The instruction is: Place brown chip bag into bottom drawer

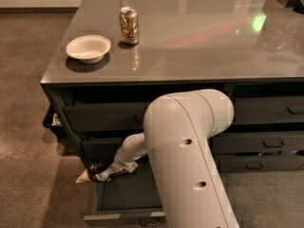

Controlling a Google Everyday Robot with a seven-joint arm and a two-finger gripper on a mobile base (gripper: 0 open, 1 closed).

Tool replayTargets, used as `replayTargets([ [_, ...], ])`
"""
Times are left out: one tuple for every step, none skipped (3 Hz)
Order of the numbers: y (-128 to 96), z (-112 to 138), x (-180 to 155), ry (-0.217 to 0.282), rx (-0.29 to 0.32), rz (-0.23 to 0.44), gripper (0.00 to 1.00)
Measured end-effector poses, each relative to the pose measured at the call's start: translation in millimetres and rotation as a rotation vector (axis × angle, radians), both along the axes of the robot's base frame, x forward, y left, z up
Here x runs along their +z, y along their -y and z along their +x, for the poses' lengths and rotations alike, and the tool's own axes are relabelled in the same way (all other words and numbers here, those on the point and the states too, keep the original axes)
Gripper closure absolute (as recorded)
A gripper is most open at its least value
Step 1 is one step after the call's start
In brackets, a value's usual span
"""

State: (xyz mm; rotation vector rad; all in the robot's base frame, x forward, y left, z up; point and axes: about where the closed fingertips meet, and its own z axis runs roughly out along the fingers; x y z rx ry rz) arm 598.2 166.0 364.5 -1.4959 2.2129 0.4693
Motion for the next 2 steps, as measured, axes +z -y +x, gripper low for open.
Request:
replayTargets([
  [14.0, -4.9, -22.0, -0.039, 0.006, -0.019, 1.0],
  [39.5, -15.3, -46.9, -0.079, 0.005, -0.039, 1.0],
])
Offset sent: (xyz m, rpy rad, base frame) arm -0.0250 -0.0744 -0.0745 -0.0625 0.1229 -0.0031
